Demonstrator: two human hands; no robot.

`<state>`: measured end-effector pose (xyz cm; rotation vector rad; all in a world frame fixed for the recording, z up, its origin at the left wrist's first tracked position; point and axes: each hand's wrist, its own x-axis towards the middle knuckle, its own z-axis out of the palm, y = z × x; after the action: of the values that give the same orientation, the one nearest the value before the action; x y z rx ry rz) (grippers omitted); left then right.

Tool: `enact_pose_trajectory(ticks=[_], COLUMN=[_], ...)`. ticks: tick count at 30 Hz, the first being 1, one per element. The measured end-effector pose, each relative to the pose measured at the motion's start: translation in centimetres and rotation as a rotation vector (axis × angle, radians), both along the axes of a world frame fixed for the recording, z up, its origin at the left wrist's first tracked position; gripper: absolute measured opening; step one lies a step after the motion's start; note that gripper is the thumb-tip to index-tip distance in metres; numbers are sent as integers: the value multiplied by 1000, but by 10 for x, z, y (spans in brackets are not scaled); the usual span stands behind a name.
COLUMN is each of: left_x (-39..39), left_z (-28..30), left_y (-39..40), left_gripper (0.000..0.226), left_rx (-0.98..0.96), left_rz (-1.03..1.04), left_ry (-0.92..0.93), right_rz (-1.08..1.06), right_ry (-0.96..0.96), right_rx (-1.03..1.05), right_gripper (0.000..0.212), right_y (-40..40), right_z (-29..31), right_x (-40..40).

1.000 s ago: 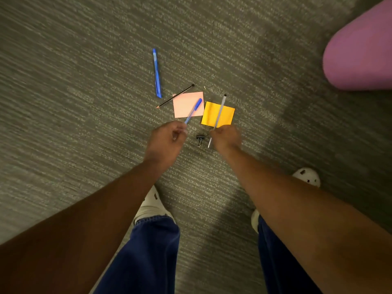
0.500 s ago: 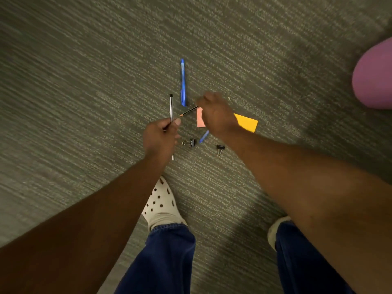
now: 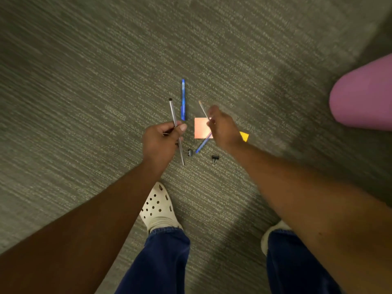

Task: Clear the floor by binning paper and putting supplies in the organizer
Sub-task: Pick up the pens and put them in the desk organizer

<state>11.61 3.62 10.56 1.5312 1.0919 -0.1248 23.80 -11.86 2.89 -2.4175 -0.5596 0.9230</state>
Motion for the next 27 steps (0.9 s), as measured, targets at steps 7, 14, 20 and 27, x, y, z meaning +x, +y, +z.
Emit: enact_pose_trajectory(ticks=[7, 14, 20, 27], left_x=[63, 170, 252, 306], left_z=[122, 277, 431, 578], left_y=[-32, -114, -212, -369], left_gripper=[32, 34, 29, 25], left_rx=[-32, -197, -199, -186], left_rz=[-105, -239, -454, -692], left_ry=[-47, -216, -358, -469], right_rz=[-820, -819, -925, -989], right_ry=[621, 305, 75, -283], right_rx=[487, 619, 726, 755], right_gripper=[31, 14, 11, 51], right_y=[-67, -137, -231, -386], right_z=[164, 352, 510, 654], right_x=[-3, 75, 149, 160])
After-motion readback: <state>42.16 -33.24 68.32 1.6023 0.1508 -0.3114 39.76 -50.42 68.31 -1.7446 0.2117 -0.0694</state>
